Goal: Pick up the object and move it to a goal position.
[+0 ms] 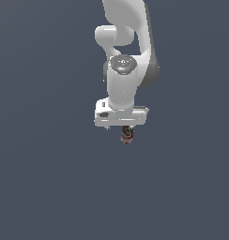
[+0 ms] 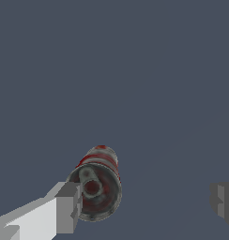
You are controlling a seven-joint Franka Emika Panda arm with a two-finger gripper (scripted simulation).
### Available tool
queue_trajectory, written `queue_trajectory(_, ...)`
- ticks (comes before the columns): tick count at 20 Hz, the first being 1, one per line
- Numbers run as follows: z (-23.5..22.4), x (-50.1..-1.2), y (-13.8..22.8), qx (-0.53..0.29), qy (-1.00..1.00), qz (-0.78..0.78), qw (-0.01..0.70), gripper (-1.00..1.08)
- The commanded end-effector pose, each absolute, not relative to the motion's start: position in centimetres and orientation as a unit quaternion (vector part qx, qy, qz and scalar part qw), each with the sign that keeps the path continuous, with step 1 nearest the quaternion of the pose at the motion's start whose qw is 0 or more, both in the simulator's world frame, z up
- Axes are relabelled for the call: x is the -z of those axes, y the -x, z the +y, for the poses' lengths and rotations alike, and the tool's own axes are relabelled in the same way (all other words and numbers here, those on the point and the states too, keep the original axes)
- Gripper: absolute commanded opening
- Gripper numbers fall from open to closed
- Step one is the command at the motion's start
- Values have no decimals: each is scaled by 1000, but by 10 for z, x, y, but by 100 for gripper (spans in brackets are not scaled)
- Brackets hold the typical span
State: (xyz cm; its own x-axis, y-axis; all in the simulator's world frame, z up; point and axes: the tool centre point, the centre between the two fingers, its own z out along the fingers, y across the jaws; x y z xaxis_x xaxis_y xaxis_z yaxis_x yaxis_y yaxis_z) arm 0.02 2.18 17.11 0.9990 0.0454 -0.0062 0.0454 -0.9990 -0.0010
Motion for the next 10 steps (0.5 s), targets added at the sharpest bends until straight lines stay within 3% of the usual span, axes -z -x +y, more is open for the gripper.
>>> queue_trajectory(1,22,-171,0,-3,1000,-23,0,100)
queue_trajectory(10,-7,-168,-3,-2,1000,-14,-3,100)
